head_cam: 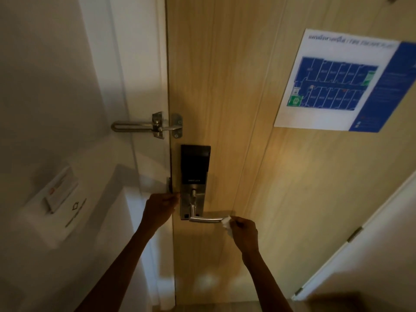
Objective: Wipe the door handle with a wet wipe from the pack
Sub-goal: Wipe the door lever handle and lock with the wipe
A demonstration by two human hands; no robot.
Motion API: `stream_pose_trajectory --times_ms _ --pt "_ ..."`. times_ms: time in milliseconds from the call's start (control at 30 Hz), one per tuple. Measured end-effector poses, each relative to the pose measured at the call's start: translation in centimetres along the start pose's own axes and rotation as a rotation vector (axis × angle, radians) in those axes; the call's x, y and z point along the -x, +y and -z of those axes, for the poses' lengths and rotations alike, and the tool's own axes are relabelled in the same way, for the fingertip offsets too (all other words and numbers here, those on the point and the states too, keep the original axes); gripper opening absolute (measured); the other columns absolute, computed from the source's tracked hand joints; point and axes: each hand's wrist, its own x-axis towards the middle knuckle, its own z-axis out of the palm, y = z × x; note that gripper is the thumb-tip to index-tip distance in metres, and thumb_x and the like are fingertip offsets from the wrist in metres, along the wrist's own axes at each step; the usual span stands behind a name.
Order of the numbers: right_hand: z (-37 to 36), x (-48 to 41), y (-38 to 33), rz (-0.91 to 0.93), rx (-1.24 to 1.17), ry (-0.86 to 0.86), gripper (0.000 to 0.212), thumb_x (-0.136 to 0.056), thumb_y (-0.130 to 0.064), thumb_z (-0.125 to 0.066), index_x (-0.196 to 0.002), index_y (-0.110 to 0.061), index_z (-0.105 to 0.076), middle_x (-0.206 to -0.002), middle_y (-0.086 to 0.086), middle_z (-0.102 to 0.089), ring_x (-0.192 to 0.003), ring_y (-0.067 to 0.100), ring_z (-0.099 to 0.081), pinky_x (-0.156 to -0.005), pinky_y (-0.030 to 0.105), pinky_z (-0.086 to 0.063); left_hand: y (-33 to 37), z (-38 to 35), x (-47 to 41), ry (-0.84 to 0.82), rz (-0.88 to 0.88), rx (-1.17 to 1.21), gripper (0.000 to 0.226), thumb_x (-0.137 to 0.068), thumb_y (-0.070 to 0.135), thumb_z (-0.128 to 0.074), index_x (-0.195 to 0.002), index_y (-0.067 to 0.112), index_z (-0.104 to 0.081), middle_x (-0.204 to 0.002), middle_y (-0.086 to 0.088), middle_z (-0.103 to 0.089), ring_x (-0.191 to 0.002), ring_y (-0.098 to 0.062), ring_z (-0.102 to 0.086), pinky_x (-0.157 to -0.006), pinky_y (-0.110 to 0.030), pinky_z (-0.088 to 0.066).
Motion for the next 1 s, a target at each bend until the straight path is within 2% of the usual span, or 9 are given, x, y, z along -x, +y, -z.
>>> stream_pose_trajectory --times_ms 100,167,233,333,467,567,700,900,1000 --pt "-0.3 0.4 0.5 0.032 0.079 0.026 0.018 -0.093 -0.024 -0.060 -0.093 -0.022 -0.078 -0.079 -0.002 -0.075 -0.069 0.006 -0.065 -0.059 0.012 -0.044 0.8 -0.6 0.8 0.025 0.006 0.002 0.019 -0.091 0.030 -0.064 -0.090 0.016 -0.076 -0.077 -0.008 -0.075 -0.077 -0.021 -0.073 -0.082 -0.047 -0.059" --pt "-0.5 0.6 0.3 0.100 0.152 0.054 0.021 -0.095 -0.021 -0.057 -0.094 -0.019 -0.077 -0.083 -0.001 -0.075 -0.066 0.001 -0.061 -0.059 0.006 -0.038 1.1 -0.7 1.1 0.041 0.002 -0.021 0.020 -0.092 0.028 -0.063 -0.096 0.014 -0.076 -0.081 -0.011 -0.075 -0.079 -0.023 -0.072 -0.083 -0.046 -0.059" --pt "-0.7 0.4 0.0 0.146 0.187 0.073 0.021 -0.095 -0.020 -0.056 -0.095 -0.019 -0.077 -0.084 -0.001 -0.075 -0.067 0.002 -0.062 -0.060 0.007 -0.038 1.2 -0.8 1.2 0.057 0.008 -0.055 0.021 -0.092 0.030 -0.062 -0.097 0.015 -0.076 -0.078 -0.009 -0.074 -0.077 -0.021 -0.071 -0.082 -0.046 -0.059" --pt "-1.0 0.3 -0.1 0.237 0.271 0.098 0.021 -0.094 -0.018 -0.057 -0.105 -0.015 -0.074 -0.092 0.005 -0.075 -0.075 0.013 -0.067 -0.065 0.015 -0.042 1.6 -0.8 1.5 0.058 0.028 -0.105 0.023 -0.094 0.032 -0.060 -0.093 0.015 -0.076 -0.073 -0.008 -0.073 -0.073 -0.021 -0.071 -0.080 -0.046 -0.059" --pt "-0.9 1.5 -0.6 0.348 0.289 0.070 0.024 -0.095 -0.012 -0.054 -0.114 -0.016 -0.068 -0.090 0.000 -0.073 -0.071 0.006 -0.063 -0.066 0.013 -0.045 2.1 -0.9 1.3 0.046 0.051 -0.132 0.034 -0.094 0.035 -0.057 -0.080 0.010 -0.073 -0.072 -0.013 -0.072 -0.072 -0.025 -0.071 -0.079 -0.047 -0.059" --pt "-2.5 1.2 -0.7 0.526 0.456 -0.065 0.029 -0.094 -0.011 -0.053 -0.121 -0.018 -0.062 -0.106 0.000 -0.067 -0.094 0.010 -0.062 -0.086 0.013 -0.042 1.4 -0.7 0.9 0.031 0.076 -0.096 0.036 -0.092 0.037 -0.058 -0.081 0.006 -0.072 -0.075 -0.018 -0.071 -0.077 -0.029 -0.071 -0.081 -0.052 -0.058" --pt "-6.2 0.9 -1.9 0.611 0.633 -0.233 0.023 -0.089 -0.008 -0.060 -0.111 -0.015 -0.065 -0.107 0.008 -0.069 -0.098 0.017 -0.065 -0.088 0.030 -0.053 1.2 -0.5 0.9 -0.018 0.110 -0.024 0.036 -0.093 0.038 -0.059 -0.093 0.004 -0.072 -0.089 -0.021 -0.073 -0.088 -0.031 -0.071 -0.087 -0.052 -0.056" --pt "-5.6 -0.3 -1.4 0.652 0.750 -0.233 0.017 -0.091 -0.016 -0.054 -0.100 -0.021 -0.068 -0.093 0.000 -0.072 -0.085 0.015 -0.067 -0.077 0.030 -0.056 1.4 -0.4 1.1 -0.070 0.129 0.067 0.034 -0.095 0.035 -0.057 -0.101 0.005 -0.069 -0.103 -0.025 -0.070 -0.099 -0.036 -0.069 -0.092 -0.051 -0.053" --pt "-3.7 -1.9 -1.6 0.605 0.829 -0.199 0.019 -0.091 -0.011 -0.050 -0.092 -0.013 -0.069 -0.087 0.006 -0.072 -0.081 0.022 -0.068 -0.075 0.031 -0.052 1.6 -0.8 1.5 -0.050 0.121 0.085 0.030 -0.096 0.031 -0.055 -0.099 0.005 -0.069 -0.098 -0.028 -0.069 -0.093 -0.037 -0.069 -0.087 -0.049 -0.055"
